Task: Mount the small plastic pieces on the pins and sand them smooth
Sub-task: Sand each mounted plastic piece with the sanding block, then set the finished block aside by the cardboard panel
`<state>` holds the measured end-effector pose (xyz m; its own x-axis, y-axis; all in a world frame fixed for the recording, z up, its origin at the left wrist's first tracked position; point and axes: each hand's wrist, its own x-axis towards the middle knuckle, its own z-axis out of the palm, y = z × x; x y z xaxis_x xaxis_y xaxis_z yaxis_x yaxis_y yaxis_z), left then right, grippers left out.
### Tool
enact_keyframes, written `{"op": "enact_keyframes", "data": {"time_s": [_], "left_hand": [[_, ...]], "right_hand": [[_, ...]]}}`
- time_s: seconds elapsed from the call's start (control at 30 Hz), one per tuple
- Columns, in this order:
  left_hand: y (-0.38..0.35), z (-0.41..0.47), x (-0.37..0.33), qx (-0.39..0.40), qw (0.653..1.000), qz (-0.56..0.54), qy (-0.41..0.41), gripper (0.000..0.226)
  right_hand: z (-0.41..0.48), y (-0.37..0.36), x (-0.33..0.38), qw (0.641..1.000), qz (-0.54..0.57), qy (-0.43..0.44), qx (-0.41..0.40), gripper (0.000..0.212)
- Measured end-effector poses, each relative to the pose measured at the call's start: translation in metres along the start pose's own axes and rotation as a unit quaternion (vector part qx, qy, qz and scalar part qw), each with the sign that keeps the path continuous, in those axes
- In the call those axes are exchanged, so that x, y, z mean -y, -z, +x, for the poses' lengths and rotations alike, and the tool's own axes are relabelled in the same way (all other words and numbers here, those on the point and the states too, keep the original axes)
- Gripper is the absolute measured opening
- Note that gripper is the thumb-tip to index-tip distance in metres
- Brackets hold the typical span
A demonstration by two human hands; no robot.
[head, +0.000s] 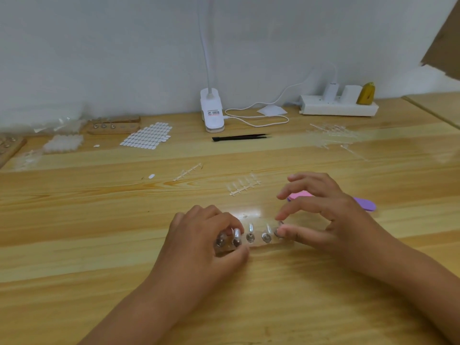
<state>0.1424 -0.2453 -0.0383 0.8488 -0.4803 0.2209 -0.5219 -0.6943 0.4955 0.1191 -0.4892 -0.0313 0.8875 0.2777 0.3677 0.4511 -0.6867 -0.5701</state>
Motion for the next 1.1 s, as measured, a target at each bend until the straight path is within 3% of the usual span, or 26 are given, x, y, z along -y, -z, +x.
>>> {"op": "enact_keyframes", "data": {"time_s": [0.13,0.27,0.33,0.43,0.53,0.6,0.7,0.83,0.97,1.03,1.1], "left_hand": [[0.001,-0.001,0.001,0.006,1.000,-0.002,-0.008,0.025],[0.003,0.007,0.001,0.000,0.998,0.026,-0.050,0.022],[0.005,0.019,-0.002,-0.032,0.996,0.017,-0.077,0.024],[0.009,0.050,-0.011,-0.074,0.993,0.019,-0.095,0.057],[0.005,0.091,-0.033,-0.068,0.994,-0.017,-0.080,0.073],[-0.009,0.121,-0.051,-0.033,0.995,-0.038,-0.091,0.067],[-0.044,0.163,-0.082,0.028,0.989,-0.020,-0.143,0.053],[-0.090,0.199,-0.118,0.084,0.976,0.012,-0.200,0.050],[-0.109,0.210,-0.140,0.128,0.963,0.016,-0.235,0.066],[-0.114,0.218,-0.138,0.130,0.961,0.035,-0.240,0.073],[-0.118,0.230,-0.129,0.129,0.961,0.047,-0.238,0.065]], "right_hand": [[-0.003,0.003,-0.001,0.998,-0.042,-0.007,0.047,0.043],[-0.003,0.003,0.001,0.992,-0.098,-0.001,0.074,0.024],[-0.001,0.010,0.000,0.994,-0.094,0.005,0.055,0.023],[0.004,0.040,-0.018,0.994,-0.109,-0.013,0.003,0.024],[0.005,0.091,-0.063,0.980,-0.130,-0.115,-0.101,0.017],[0.003,0.133,-0.102,0.942,-0.129,-0.245,-0.191,0.018],[-0.002,0.191,-0.168,0.848,-0.137,-0.426,-0.283,0.016],[0.009,0.228,-0.240,0.760,-0.164,-0.550,-0.305,0.034],[0.030,0.228,-0.283,0.685,-0.249,-0.610,-0.310,0.043],[0.043,0.225,-0.296,0.677,-0.283,-0.605,-0.310,0.044],[0.054,0.224,-0.309,0.679,-0.298,-0.609,-0.282,0.041]]}}
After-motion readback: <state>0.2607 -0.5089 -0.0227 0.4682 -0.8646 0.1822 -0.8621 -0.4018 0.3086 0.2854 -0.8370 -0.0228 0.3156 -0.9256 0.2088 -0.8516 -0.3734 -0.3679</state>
